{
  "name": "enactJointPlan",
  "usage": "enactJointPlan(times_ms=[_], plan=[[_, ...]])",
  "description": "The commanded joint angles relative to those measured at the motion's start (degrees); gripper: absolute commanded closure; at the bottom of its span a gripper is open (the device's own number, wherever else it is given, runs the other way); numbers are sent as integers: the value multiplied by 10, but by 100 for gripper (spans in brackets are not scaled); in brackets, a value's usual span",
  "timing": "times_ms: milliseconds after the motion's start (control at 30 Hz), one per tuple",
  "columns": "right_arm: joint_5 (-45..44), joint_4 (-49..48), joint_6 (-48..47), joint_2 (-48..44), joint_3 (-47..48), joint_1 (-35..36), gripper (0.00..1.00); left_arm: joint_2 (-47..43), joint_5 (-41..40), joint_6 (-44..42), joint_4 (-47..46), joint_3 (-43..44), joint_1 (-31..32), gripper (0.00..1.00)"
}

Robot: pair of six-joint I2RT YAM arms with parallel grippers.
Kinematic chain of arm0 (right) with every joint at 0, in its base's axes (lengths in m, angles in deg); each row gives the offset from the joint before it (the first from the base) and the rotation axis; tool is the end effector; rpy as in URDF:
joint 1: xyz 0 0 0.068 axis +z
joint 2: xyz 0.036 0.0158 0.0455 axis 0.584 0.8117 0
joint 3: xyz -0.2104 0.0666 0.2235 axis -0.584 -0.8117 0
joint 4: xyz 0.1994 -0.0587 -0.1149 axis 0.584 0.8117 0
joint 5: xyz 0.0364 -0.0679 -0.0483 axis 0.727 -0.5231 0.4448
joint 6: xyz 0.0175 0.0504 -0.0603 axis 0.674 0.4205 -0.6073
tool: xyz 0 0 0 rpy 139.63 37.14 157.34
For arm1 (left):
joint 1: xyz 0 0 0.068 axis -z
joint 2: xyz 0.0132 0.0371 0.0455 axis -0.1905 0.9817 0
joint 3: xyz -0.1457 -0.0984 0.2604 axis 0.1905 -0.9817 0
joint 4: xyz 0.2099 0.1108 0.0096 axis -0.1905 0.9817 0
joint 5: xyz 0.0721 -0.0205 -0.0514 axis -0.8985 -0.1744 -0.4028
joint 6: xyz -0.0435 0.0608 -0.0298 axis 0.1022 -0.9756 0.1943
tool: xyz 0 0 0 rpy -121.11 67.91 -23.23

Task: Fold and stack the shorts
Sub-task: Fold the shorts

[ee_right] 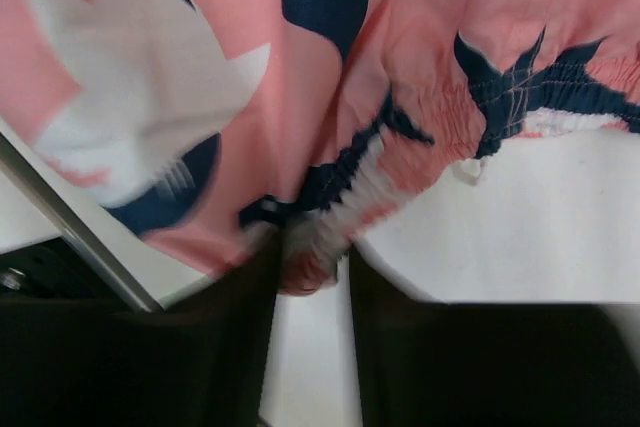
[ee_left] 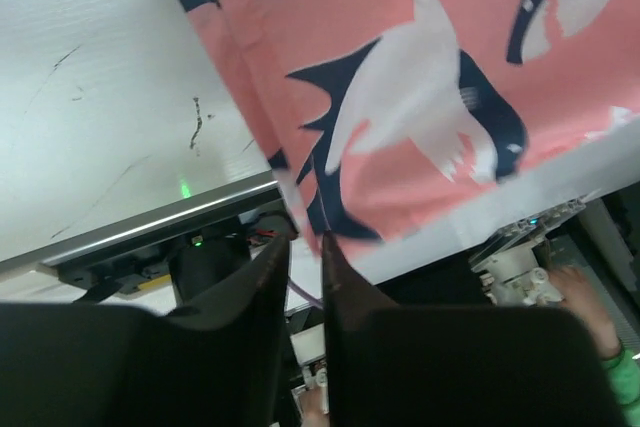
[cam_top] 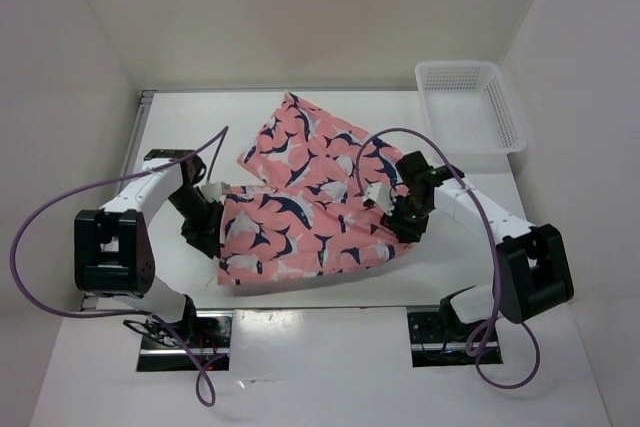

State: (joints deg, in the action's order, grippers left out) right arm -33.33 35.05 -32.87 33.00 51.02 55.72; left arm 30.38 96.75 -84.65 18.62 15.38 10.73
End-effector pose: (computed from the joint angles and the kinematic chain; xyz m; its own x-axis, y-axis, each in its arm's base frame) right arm 0.1926 0.0879 0.2269 -0.3417 -0.8951 -0.2863 -0.9375 0.3461 0.0369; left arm 0.2102 -0.0217 0.2327 -0.9849 -0.0088 0.1728 -0.0646 0.9452 -0.3200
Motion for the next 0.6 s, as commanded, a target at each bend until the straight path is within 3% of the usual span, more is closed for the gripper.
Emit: enactJointPlan(times_ms=[0,33,100,233,367,400,500,567], plan=[[-26,24,-23,-19,25,-1,55,-14,-21,-3,25,18,9,71],[-26,24,-18,-19,30,-1,44,-14,-28,-3,25,25,9,61],[-26,19,-13,-19,49,-1,37,-22,-35,-3,25,32,9,56],[-32,14,20,-24,89,-1,35,-37,-77,-3,9,46,9,56],[9,-34,109,-24,164,-1,35,-11,-84,-3,-64,89,9,55],[9,-71,167,-8,175,-1,33,1,-78,-3,-95,103,15,54],[9,-140,236,21,187,-1,42,50,-78,-3,-161,142,38,53],[-30,-180,267,58,187,-1,56,87,-92,-3,-191,149,72,53]])
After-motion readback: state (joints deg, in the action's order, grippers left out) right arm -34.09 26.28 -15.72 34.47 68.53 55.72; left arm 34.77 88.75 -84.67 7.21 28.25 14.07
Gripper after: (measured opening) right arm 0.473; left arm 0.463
